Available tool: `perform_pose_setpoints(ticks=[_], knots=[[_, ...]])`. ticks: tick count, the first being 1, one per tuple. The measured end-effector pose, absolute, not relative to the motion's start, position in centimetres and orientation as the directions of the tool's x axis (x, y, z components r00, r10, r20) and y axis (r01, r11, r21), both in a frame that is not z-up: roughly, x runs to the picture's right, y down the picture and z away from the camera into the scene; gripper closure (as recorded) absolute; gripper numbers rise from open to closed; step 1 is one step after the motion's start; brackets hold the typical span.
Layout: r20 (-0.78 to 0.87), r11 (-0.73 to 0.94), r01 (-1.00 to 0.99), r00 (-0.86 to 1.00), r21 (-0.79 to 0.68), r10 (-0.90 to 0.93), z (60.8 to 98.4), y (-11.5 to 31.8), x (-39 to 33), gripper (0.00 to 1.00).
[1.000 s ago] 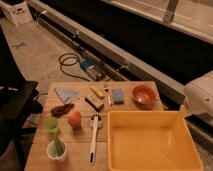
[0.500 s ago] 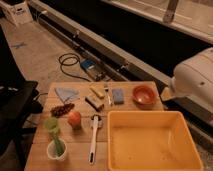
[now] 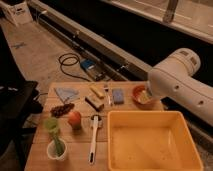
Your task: Wipe tray with brush
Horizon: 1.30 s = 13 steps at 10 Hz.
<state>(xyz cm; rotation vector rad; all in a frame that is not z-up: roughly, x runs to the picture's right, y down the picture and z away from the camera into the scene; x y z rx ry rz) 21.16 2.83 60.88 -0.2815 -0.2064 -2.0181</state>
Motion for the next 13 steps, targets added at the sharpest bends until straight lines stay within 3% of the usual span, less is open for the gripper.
perform_pose_setpoints(ticks=[7,13], knots=[[0.251,-0.482,0.874,-0.481,0.061,-0.840,60.2,3.3,20.4,0.34],[0.087,-0.695,0.677,-0.729,0.242,-0.679,57.0,7.2,6.5,0.34]])
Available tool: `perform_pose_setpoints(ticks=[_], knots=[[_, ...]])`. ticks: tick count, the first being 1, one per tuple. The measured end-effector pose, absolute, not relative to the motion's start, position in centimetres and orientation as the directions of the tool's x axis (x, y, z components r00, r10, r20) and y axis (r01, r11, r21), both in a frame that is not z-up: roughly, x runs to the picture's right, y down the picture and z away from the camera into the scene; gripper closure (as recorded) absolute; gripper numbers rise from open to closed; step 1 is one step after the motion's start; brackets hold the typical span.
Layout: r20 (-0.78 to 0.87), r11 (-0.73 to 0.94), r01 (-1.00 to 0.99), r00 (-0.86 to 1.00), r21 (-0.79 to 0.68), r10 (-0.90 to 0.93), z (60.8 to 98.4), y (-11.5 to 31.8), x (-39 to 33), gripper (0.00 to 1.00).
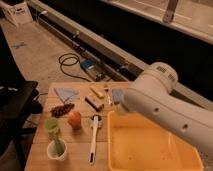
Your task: Wipe tray with brush
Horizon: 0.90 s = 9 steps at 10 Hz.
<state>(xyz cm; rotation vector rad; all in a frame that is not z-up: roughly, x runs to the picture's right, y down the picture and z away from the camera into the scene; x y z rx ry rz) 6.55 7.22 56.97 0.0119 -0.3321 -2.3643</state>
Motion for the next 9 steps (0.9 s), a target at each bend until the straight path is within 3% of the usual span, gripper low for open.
perform_pose_setpoints(ticks=[3,6,9], knots=[[0.016,-0.765,0.540,-0.820,0.352,-0.572,56.4,10.9,0.4,0.34],[-0.045,-0.777,0.396,-0.878,0.490,-0.476,58.1,13.8,-3.3,0.34],[-0.044,-0.780,0.343,-0.903,0.524,-0.427,59.7,15.7,-4.7,0.34]])
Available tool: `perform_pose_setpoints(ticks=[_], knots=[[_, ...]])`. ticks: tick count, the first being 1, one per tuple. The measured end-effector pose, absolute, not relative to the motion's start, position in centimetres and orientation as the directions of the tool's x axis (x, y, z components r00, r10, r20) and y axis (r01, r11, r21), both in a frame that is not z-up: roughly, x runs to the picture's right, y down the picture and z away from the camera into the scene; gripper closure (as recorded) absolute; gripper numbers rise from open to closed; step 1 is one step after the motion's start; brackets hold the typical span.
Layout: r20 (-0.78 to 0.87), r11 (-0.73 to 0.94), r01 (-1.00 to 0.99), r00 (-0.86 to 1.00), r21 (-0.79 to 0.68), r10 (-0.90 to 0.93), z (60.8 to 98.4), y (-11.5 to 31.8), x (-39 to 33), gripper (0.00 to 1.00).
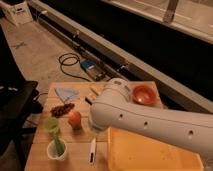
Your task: Wipe tray with brush
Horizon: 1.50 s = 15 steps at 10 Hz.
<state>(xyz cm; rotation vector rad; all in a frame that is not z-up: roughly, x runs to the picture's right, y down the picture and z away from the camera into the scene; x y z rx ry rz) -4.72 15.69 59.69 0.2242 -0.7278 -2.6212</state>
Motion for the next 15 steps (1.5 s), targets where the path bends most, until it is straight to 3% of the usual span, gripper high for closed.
perform_pose_setpoints(ticks=[6,15], knots=[[-0.031,-0.774,0.356,-0.900,0.524,-0.435,60.0,15.6,-4.6,0.34],[0.069,-0.717,0.396,-0.896,0.574,-0.440,66.1,19.2,-7.8,0.34]])
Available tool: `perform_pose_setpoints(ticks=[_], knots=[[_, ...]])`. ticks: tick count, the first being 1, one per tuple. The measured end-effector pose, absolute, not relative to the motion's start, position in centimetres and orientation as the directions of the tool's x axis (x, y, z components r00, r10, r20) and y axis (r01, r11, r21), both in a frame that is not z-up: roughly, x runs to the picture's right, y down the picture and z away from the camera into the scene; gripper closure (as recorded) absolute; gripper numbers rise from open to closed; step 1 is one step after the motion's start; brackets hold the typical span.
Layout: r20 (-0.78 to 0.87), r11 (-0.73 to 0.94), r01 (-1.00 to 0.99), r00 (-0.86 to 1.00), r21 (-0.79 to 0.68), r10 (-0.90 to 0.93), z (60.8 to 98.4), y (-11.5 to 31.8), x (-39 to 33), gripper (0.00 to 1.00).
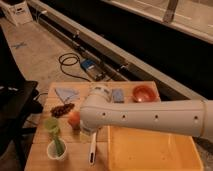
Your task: Wipe tray with brush
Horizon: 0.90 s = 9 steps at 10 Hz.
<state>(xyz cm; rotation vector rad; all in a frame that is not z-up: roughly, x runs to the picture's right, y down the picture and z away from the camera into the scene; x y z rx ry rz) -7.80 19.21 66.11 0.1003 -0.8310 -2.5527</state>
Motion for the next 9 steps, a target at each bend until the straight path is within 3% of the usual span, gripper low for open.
perform_pose_setpoints(ticks=[9], knots=[[0.197,-0.637,0.561,-0.811,0.528,-0.552,71.6,21.7,-7.3,0.34]])
